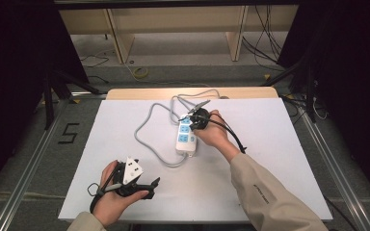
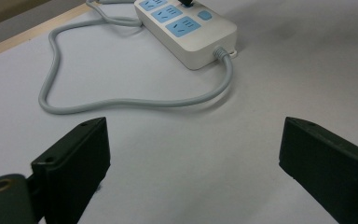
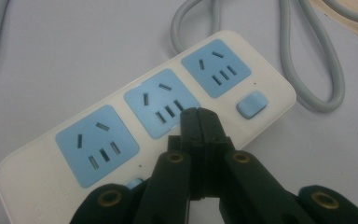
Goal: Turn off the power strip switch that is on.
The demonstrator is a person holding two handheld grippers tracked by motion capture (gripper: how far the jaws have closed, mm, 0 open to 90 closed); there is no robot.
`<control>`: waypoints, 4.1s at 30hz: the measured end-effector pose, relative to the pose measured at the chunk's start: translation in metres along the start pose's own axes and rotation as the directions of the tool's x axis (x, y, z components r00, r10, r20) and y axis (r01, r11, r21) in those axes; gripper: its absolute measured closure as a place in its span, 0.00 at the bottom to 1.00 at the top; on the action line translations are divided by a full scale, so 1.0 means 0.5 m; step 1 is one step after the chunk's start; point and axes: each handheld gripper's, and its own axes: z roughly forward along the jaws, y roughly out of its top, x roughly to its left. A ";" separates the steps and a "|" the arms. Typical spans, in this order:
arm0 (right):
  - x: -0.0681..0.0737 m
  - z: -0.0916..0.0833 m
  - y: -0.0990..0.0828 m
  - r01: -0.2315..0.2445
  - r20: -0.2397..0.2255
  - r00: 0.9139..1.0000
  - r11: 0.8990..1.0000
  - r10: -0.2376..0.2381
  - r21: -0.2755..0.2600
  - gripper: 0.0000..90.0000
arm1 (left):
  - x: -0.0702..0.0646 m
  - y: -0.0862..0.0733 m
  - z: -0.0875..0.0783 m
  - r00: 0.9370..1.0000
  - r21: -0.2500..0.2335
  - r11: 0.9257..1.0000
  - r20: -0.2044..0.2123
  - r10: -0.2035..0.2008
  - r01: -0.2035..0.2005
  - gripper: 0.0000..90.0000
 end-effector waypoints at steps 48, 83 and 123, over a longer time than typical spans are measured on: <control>0.013 0.003 0.002 0.013 0.027 1.000 1.000 -0.013 -0.014 1.00 | 0.000 0.000 0.000 1.000 -0.005 1.000 0.000 -0.008 0.008 0.09; 0.004 -0.005 0.002 -0.022 0.014 1.000 0.999 0.023 -0.042 1.00 | 0.001 0.000 0.001 1.000 -0.004 1.000 0.001 -0.010 0.010 0.09; -0.039 -0.057 -0.046 -0.068 0.003 0.998 0.995 0.069 -0.072 0.76 | 0.002 -0.001 0.001 1.000 0.000 1.000 -0.004 -0.012 0.012 0.09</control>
